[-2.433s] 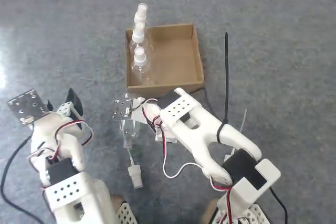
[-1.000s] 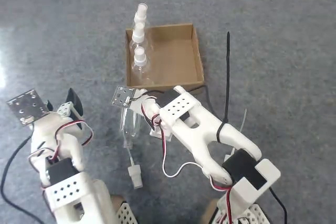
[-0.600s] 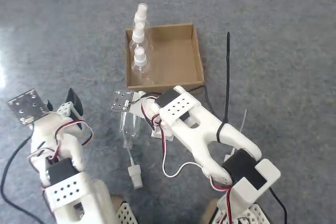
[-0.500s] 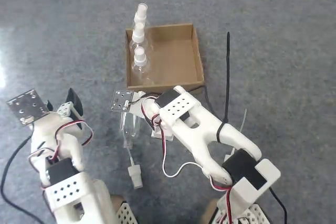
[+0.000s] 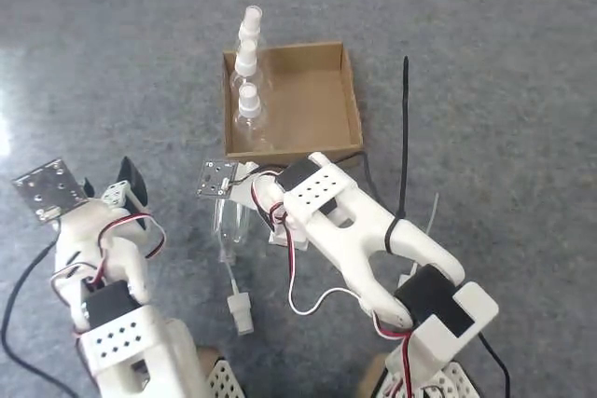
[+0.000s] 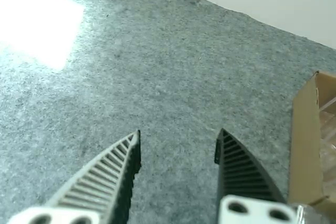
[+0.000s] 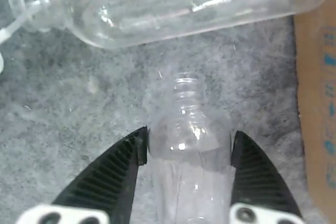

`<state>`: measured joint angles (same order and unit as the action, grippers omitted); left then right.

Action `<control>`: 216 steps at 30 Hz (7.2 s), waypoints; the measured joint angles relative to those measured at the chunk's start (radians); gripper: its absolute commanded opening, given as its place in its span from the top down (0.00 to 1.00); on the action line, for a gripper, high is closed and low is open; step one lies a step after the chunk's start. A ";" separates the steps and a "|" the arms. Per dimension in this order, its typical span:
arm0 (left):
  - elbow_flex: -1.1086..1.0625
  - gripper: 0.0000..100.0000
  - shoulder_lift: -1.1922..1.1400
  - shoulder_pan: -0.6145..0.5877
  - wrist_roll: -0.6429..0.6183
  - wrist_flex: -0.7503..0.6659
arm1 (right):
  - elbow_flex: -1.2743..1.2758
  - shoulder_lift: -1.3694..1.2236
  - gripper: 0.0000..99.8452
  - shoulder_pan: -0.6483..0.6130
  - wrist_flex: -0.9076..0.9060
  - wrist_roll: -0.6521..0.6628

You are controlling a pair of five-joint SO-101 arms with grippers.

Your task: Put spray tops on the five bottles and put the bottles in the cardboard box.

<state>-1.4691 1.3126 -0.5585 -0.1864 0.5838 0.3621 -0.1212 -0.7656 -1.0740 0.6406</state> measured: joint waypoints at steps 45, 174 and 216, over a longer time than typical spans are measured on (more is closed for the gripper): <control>-0.009 0.78 0.000 0.000 0.054 -0.017 | 0.371 0.761 0.83 0.272 0.049 -0.566; 0.600 0.82 -0.856 -0.126 0.976 0.597 | 0.505 0.824 0.83 0.488 0.327 -0.629; 0.339 0.99 -0.856 0.123 0.916 0.566 | 0.505 0.824 0.83 0.512 0.327 -0.629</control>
<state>-1.1301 0.4565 -0.4358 0.7296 1.1500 0.8669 0.7027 -0.2532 -0.7472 0.0115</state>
